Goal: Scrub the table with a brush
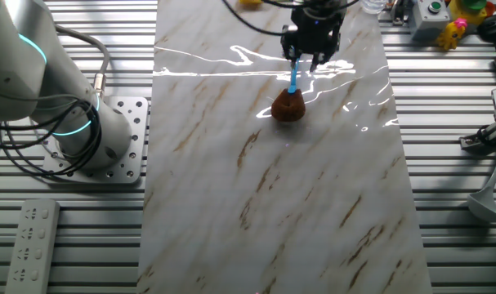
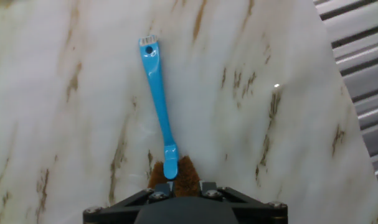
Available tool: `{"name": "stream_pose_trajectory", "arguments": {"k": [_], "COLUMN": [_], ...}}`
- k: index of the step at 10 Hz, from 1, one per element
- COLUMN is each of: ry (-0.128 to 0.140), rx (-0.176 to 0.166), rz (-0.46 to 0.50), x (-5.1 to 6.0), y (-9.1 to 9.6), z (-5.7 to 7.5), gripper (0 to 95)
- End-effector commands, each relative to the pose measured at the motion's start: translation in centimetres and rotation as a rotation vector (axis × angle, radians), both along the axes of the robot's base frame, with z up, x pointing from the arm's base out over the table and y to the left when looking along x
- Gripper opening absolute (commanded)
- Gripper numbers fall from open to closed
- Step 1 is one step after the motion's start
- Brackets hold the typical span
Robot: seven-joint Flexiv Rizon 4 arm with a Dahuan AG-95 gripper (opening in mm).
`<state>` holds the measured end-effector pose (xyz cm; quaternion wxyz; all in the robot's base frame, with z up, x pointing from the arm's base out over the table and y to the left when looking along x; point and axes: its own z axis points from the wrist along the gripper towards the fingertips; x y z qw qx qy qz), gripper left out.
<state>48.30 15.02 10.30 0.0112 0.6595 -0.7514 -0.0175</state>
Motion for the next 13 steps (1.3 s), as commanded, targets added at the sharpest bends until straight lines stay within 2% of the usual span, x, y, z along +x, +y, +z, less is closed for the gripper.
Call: {"name": "stream_pose_trajectory", "arguments": {"k": [1, 3, 4, 7, 9, 10, 13], "ry": [0.012, 0.013, 0.013, 0.042, 0.042, 0.040, 0.033], "rx": [0.000, 0.002, 0.002, -0.006, 0.003, 0.019, 0.015], "rz": [0.012, -0.018, -0.018, 0.010, 0.004, -0.011, -0.019], "x": [-0.5, -0.6, -0.6, -0.6, -0.6, -0.5, 0.1], "y": [3.6, 4.5, 4.5, 4.5, 4.6, 5.4, 6.0], "z": [-1.9, -2.3, -2.3, -2.3, -2.4, -3.5, -4.8], "gripper": [38.0, 38.0, 19.0, 19.0, 19.0, 19.0, 19.0]}}
